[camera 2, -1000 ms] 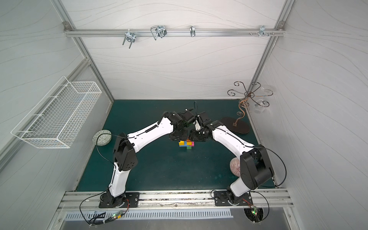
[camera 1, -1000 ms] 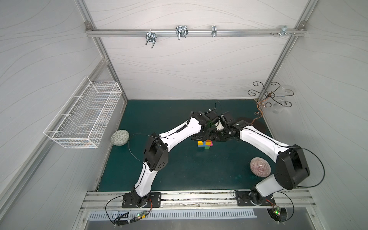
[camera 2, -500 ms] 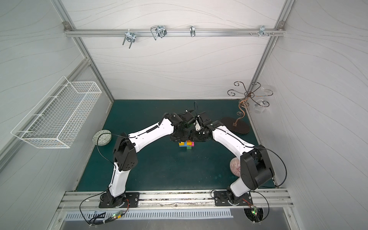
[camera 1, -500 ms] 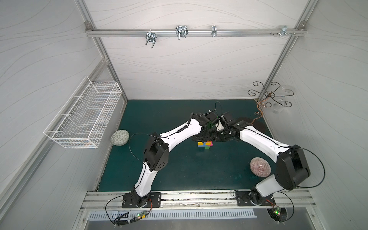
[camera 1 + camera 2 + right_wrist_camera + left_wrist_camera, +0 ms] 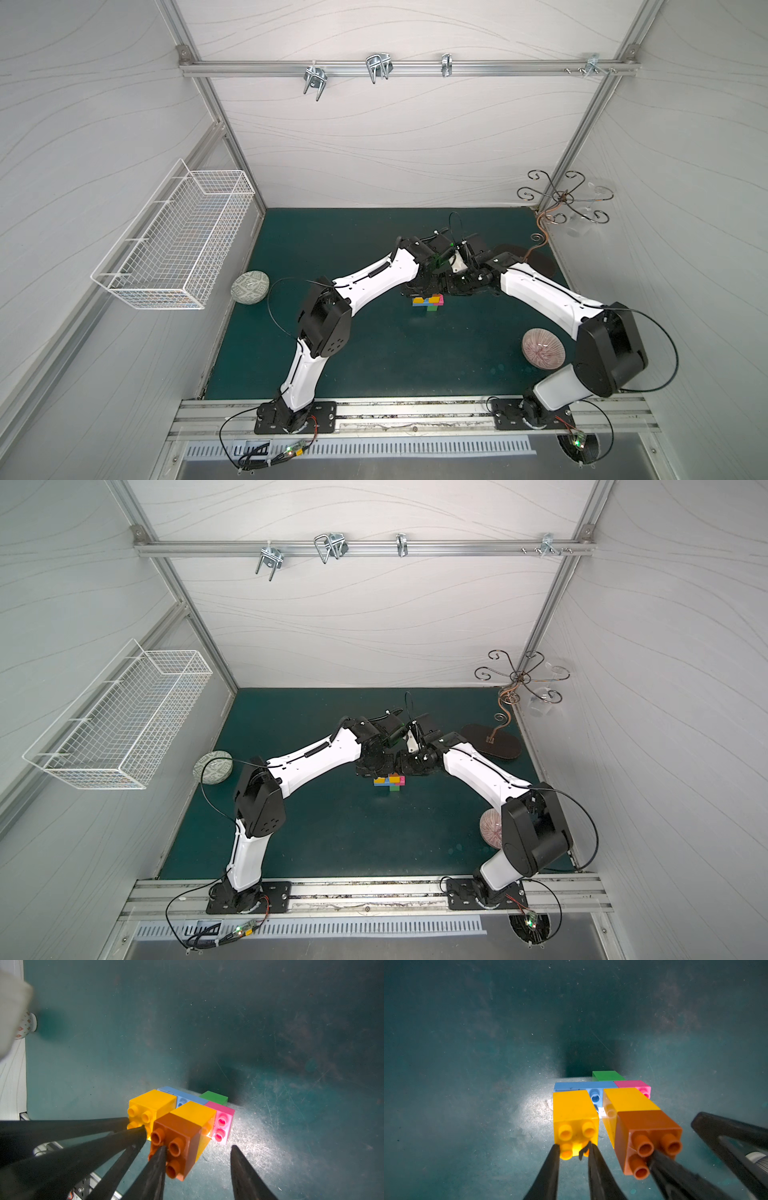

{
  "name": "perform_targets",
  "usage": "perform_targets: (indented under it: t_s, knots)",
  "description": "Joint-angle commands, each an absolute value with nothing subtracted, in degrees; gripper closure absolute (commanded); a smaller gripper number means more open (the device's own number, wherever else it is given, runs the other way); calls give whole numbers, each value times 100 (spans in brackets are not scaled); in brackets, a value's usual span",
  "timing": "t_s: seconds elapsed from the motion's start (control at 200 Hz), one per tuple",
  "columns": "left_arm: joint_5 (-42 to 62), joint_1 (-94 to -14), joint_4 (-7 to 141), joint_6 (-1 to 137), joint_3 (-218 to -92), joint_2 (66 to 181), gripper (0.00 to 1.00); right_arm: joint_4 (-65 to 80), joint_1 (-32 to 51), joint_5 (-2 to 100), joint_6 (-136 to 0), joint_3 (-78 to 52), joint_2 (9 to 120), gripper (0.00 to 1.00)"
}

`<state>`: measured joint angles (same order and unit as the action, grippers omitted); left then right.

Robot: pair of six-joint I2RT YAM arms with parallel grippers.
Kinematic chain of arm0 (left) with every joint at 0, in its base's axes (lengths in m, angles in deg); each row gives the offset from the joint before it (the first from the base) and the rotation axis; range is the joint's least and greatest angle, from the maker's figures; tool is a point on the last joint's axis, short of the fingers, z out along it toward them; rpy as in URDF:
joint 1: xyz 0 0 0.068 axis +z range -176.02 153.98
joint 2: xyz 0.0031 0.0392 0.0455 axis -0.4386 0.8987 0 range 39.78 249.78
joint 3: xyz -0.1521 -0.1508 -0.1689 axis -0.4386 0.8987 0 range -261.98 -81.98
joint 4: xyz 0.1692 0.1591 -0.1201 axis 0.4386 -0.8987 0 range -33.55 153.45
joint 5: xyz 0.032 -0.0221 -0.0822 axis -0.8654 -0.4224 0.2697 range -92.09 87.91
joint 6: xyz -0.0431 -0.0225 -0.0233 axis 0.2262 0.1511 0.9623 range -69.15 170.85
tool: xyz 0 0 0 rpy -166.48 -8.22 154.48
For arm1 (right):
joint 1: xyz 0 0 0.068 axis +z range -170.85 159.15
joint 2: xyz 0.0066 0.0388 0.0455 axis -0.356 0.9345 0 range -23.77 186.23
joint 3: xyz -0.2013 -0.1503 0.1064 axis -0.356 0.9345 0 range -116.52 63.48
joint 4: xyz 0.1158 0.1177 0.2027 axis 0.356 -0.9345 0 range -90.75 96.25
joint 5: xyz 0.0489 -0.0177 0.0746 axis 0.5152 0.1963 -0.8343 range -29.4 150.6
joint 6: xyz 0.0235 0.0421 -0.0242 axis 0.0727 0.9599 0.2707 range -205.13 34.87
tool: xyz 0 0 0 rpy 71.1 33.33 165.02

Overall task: Assemble the number 4 with lego
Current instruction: Assemble the lego brick with the lego brick.

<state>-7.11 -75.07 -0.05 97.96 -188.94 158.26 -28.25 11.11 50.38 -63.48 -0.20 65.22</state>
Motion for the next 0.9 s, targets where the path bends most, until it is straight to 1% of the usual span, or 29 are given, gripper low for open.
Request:
perform_targets:
  t_s: [0.0, 0.135, 0.385, 0.425, 0.495, 0.6, 0.89]
  knots:
    - [-684, -7473, -135, 9890, -18515, 15829, 77, -4373, 1167, 5726, -6428, 591, 7017, 51]
    - [-675, -7433, -71, 9910, -18315, 15766, 82, -4359, 1166, 5728, -6420, 617, 6996, 51]
    - [-710, -7400, -86, 9885, -18433, 15815, 83, -4352, 1167, 5739, -6405, 645, 7000, 51]
    - [-715, -7397, -80, 9867, -18462, 15815, 81, -4350, 1158, 5738, -6403, 644, 7001, 51]
    - [-748, -7396, -79, 9832, -18551, 15818, 77, -4354, 1158, 5736, -6408, 635, 6999, 51]
    - [-832, -7384, -106, 9792, -18706, 15825, 73, -4358, 1158, 5731, -6413, 618, 6992, 51]
    - [-851, -7351, -290, 9668, -19246, 16034, 73, -4379, 1158, 5740, -6426, 591, 6977, 51]
